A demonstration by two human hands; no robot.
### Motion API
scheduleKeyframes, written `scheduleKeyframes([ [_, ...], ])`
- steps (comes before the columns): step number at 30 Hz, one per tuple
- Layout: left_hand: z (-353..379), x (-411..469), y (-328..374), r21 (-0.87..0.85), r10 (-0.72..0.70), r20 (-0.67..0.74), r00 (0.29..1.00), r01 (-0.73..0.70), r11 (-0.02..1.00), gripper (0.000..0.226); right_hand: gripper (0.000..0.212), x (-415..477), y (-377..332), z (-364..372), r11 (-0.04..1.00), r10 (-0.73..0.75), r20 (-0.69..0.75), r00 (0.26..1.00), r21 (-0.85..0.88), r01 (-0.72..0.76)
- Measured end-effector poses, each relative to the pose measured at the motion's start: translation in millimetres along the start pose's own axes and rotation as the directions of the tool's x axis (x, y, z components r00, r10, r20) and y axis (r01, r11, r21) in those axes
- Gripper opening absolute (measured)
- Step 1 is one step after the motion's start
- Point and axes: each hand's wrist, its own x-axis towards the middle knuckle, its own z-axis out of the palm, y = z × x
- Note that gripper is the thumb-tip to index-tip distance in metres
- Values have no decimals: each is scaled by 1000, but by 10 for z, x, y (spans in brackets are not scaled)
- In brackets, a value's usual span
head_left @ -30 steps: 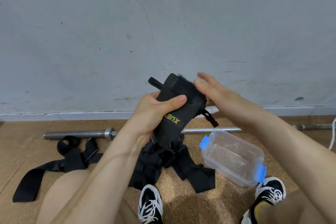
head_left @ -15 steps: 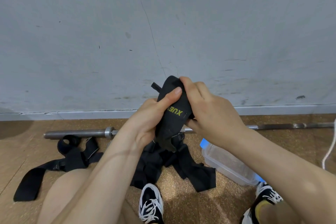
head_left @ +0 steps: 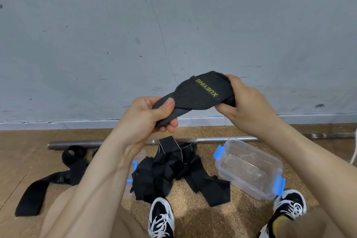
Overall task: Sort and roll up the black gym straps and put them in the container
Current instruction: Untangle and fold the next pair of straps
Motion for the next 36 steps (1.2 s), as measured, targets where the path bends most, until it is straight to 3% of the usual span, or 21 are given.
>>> scheduleKeyframes([
  [3,12,47,-110,-81,-73,-18,997,71,994,24,45,10,-60,-46,960,117,7,993,254,-115],
  [5,77,111,-208,-126,-140,-30,990,135,983,23,31,23,-153,-52,871,167,45,985,461,-169],
  [8,196,184,-334,-217,-193,-16,981,185,958,21,4,-35,-329,-30,649,232,192,953,700,-299],
  [11,294,230,-386,-353,-111,23,994,112,929,24,23,-89,-429,19,409,309,324,894,804,-432],
  [14,340,240,-354,-473,-31,25,999,39,880,25,18,-174,-515,104,70,276,488,828,849,-524],
  [16,350,225,-323,-499,-11,37,999,28,866,26,23,-222,-518,150,-7,198,554,809,826,-564],
  [20,299,192,-273,-426,6,-13,1000,-11,904,23,39,-261,-459,186,91,141,628,766,762,-641],
  [21,283,195,-256,-394,-1,-59,998,-23,919,23,38,-264,-450,200,146,179,637,750,736,-661],
  [23,242,208,-235,-280,4,-167,986,-51,959,22,30,-247,-419,230,364,320,573,755,661,-656],
  [26,206,171,-174,-40,123,-265,956,-138,990,24,22,-186,-381,190,653,418,263,870,578,-489],
  [28,199,121,-109,121,249,-294,923,-223,967,29,25,-152,-397,101,728,339,165,926,577,-370],
  [29,203,90,-84,222,343,-302,890,-284,933,29,32,-142,-417,49,722,294,213,932,589,-362],
  [30,202,74,-77,383,474,-278,835,-357,852,25,36,-135,-438,6,677,237,318,918,623,-391],
  [32,227,60,-111,746,685,-50,727,-429,509,18,26,-133,-447,-62,553,99,538,837,670,-496],
  [34,350,30,-209,905,684,163,711,-384,184,13,33,-125,-428,-64,494,87,600,795,667,-558],
  [36,534,-47,-240,935,627,242,741,-350,52,6,55,-120,-408,-25,482,151,557,817,680,-552],
])
